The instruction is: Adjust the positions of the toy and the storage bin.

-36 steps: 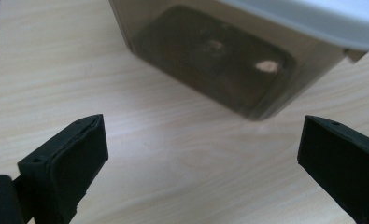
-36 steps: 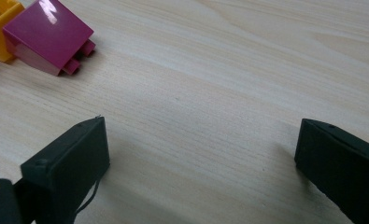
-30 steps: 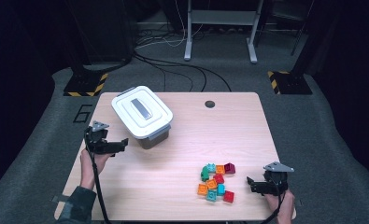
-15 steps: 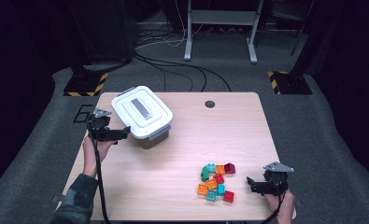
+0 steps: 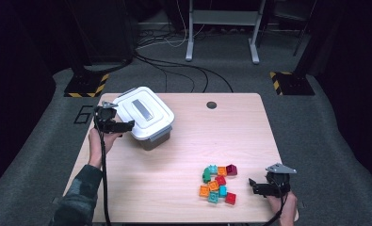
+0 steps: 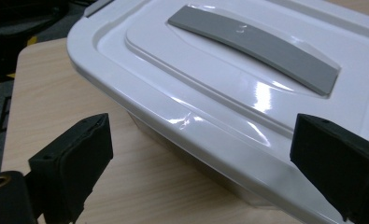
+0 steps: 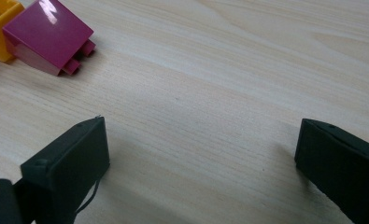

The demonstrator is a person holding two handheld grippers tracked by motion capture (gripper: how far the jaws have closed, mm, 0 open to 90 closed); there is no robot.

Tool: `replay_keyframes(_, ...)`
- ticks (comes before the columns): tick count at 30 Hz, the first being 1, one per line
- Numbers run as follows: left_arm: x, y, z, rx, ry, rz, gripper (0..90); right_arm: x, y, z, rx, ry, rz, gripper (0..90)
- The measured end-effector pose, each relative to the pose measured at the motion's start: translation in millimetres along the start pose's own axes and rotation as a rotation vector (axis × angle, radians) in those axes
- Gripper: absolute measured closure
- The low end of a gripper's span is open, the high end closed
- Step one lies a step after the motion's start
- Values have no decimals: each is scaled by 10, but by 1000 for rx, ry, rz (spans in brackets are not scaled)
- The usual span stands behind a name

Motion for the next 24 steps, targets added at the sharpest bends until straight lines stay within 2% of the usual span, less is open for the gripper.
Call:
replay_keyframes(3,-19,51,-1,-18,6,27,123,0,0,0,1,0,0,20)
replay_keyframes(7,-11,66,-16,-38,6,21,166,0,0,0,1,0,0,20)
replay_keyframes(8,-21,62,-15,-55,13,33,182,0,0,1,1,0,0,21)
replay_keyframes(10,-26,74,-20,-76,-4,30,222,0,0,1,1,0,0,21)
replay_keyframes(17,-25,43,-30,-91,-7,15,306,0,-2,4,4,-1,-2,26)
replay_keyframes(24,-17,34,-52,-81,-4,1,357,1,-2,5,4,-1,-2,27)
Point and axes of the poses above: each handheld gripper's, and its own axes: y roughly forward along the jaws, x roughly out of its top, z roughly to its left, the point moved 7 cm from there along y, roughly forward along the jaws, and after that the axes turned 7 degrees about z, right-handed, at the moved point
